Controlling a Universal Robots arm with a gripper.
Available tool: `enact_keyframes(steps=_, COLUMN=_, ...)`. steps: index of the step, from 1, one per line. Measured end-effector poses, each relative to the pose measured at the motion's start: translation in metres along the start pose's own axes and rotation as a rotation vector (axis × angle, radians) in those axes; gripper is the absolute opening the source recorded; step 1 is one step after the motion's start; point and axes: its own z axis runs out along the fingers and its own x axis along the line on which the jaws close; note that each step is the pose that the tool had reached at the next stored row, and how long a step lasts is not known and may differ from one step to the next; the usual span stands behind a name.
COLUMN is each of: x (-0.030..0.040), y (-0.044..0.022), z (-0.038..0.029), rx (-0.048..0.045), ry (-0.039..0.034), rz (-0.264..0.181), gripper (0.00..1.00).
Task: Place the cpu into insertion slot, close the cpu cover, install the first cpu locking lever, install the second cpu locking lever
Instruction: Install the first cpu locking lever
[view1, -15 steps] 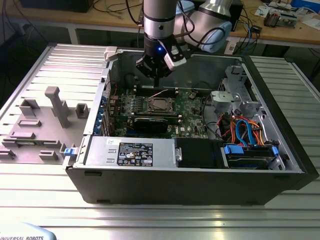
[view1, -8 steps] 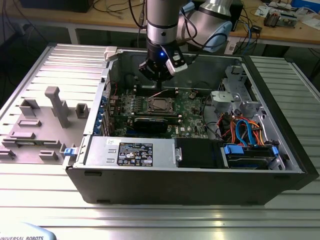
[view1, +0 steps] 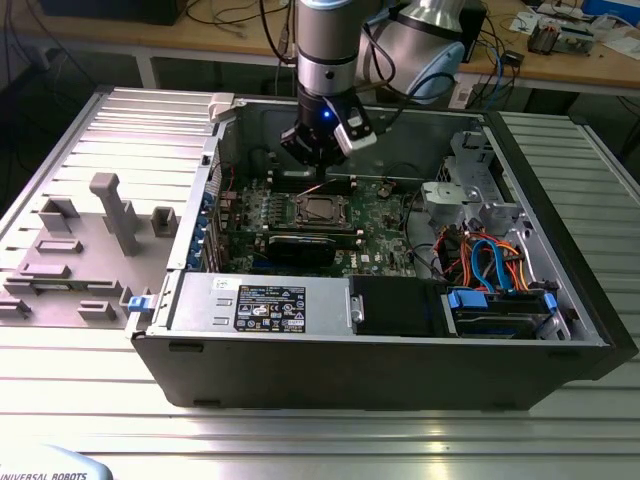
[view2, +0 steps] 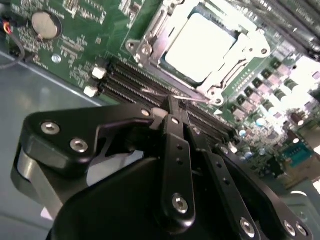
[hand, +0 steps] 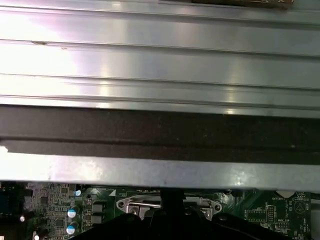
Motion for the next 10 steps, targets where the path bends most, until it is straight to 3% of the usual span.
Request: enact_keyframes(steps=10, x=-0.0095, y=0.0014, z=0.0074, rx=0.0022, ry=0.0002, rz=0.000, gripper=0.11)
